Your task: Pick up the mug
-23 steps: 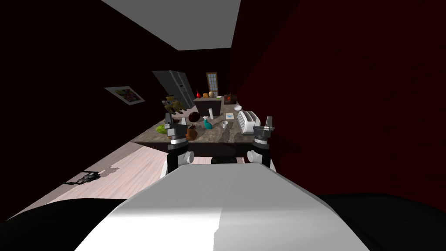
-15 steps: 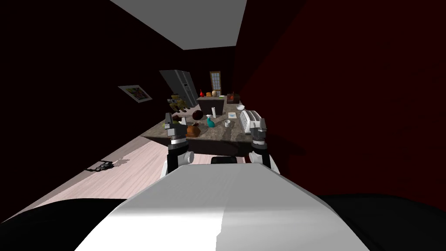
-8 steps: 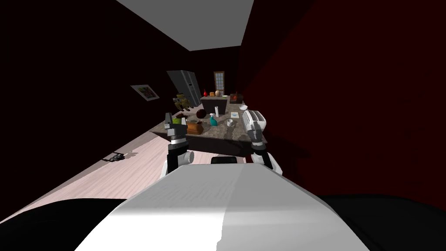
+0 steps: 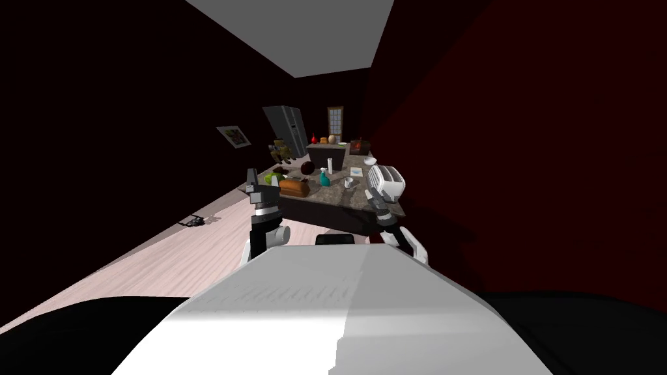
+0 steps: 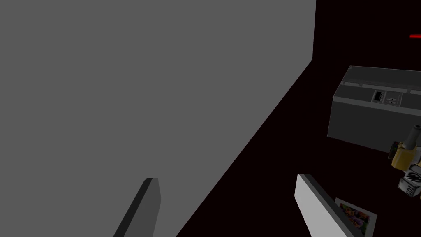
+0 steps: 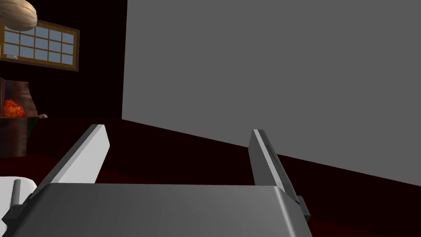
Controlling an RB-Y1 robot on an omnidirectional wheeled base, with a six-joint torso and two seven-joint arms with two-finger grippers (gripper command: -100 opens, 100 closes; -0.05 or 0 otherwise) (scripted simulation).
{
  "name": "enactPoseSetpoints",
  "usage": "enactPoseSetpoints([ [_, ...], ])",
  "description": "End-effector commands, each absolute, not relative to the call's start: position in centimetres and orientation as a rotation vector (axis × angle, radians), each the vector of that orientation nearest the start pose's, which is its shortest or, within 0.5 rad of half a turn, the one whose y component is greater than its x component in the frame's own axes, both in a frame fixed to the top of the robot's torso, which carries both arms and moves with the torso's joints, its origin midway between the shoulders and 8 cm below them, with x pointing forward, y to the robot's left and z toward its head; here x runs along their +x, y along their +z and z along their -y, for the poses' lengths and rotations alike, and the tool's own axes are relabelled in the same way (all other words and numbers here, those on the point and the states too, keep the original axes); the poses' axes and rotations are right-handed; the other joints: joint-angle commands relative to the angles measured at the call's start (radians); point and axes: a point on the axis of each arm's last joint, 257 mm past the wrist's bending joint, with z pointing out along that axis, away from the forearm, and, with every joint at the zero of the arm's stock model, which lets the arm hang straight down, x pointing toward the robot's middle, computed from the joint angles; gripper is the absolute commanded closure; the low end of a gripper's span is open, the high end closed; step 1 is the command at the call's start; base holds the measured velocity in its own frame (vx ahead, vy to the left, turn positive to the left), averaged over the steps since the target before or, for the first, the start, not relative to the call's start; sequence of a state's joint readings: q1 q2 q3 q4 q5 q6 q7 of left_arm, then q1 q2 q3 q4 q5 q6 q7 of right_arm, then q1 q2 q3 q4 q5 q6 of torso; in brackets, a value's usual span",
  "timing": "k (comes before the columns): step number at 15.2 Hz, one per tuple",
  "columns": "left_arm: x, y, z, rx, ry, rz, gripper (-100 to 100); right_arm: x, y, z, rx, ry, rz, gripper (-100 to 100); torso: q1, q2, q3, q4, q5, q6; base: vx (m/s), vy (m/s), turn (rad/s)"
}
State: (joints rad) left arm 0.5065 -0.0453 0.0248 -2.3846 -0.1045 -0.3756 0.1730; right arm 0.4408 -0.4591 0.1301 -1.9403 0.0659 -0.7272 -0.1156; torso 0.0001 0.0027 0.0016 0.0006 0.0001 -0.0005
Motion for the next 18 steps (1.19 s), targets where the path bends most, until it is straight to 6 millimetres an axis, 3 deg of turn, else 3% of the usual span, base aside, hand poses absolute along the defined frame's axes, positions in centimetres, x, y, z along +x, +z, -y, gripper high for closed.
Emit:
enactPoseSetpoints([
  [1,34.2,4.5,-28.3,-0.715,-1.353,-0.599,0,35.8,-9.9,21.5,0.363,1.450,-1.152,-100,0.000,0.000,0.000,0.000,0.000,0.000,-0.029,0.012,0.061],
  [2,34.2,4.5,-28.3,-0.716,-1.353,-0.599,0,35.8,-9.9,21.5,0.361,1.450,-1.154,-100,0.000,0.000,0.000,0.000,0.000,0.000,-0.015,0.008,-0.007],
  [3,34.2,4.5,-28.3,-0.716,-1.353,-0.599,0,35.8,-11.6,21.3,0.336,1.441,-1.215,-100,0.000,-0.001,0.000,0.000,0.000,0.001,-0.026,0.018,0.152],
  [5,34.2,4.5,-28.3,-0.715,-1.353,-0.599,0,35.7,-11.8,21.4,0.309,1.432,-1.247,-100,0.000,-0.001,0.000,0.000,0.000,0.000,-0.028,0.017,0.159],
  [6,34.2,4.5,-28.3,-0.716,-1.353,-0.599,0,35.6,-13.6,21.4,0.291,1.423,-1.301,-100,0.000,-0.001,0.000,0.000,0.000,0.000,-0.027,0.018,0.187],
  [9,34.2,4.5,-28.3,-0.716,-1.353,-0.599,0,35.5,-13.9,21.7,0.255,1.408,-1.342,-100,0.000,-0.001,-0.001,0.000,0.000,0.000,-0.017,0.013,0.101],
  [10,34.2,4.5,-28.3,-0.716,-1.353,-0.599,0,35.3,-15.7,21.9,0.229,1.394,-1.406,-100,0.000,-0.002,-0.001,0.000,0.000,0.001,-0.014,0.016,0.171],
  [12,34.2,4.5,-28.3,-0.715,-1.353,-0.599,0,35.2,-15.9,22.2,0.199,1.380,-1.439,-100,0.000,-0.002,-0.001,0.000,0.000,0.000,-0.013,0.014,0.163],
  [13,34.2,4.5,-28.3,-0.716,-1.353,-0.599,0,34.9,-17.7,22.4,0.180,1.367,-1.493,-100,0.000,-0.002,-0.001,0.000,0.000,0.000,-0.011,0.021,0.220],
  [16,34.2,4.5,-28.3,-0.716,-1.353,-0.599,0,34.8,-18.0,23.0,0.143,1.345,-1.536,-100,0.000,-0.002,-0.001,0.000,0.000,0.000,-0.007,0.011,0.110],
  [17,34.2,4.5,-28.3,-0.716,-1.353,-0.599,0,34.5,-19.8,23.6,0.119,1.324,-1.601,-100,-0.001,-0.002,-0.001,0.000,0.000,0.001,-0.003,0.015,0.168],
  [18,34.2,4.5,-28.3,-0.715,-1.353,-0.599,0,34.4,-19.9,23.9,0.104,1.315,-1.617,-100,0.000,-0.003,-0.001,-0.001,0.000,0.000,-0.002,0.017,0.261],
])
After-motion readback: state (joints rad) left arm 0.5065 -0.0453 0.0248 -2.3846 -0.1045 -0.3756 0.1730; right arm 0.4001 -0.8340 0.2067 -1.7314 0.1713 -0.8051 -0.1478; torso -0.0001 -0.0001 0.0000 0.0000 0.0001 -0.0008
